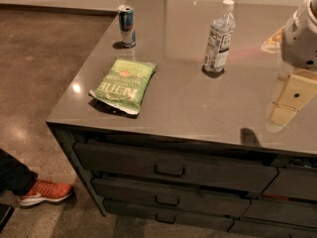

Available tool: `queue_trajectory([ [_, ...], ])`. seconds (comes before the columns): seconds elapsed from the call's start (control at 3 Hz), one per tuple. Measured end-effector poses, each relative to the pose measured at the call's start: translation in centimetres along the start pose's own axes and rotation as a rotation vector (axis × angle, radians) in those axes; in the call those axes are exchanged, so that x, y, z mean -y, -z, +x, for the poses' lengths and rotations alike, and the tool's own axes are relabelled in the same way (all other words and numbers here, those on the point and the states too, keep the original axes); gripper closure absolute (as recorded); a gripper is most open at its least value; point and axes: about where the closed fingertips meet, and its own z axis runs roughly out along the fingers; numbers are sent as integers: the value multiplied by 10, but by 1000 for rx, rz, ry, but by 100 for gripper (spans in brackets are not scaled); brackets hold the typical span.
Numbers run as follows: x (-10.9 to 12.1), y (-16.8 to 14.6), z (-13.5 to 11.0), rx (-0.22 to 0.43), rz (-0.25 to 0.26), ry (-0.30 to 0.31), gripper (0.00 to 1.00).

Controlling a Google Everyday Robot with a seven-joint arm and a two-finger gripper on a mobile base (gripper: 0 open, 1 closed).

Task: Knock blue plastic bottle over

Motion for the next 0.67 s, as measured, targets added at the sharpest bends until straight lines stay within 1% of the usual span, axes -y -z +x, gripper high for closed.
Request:
queue_trajectory([
  [0.33, 0, 0, 0, 0, 0, 0, 0],
  [0.67, 14, -4, -1, 13, 10, -37, 0],
])
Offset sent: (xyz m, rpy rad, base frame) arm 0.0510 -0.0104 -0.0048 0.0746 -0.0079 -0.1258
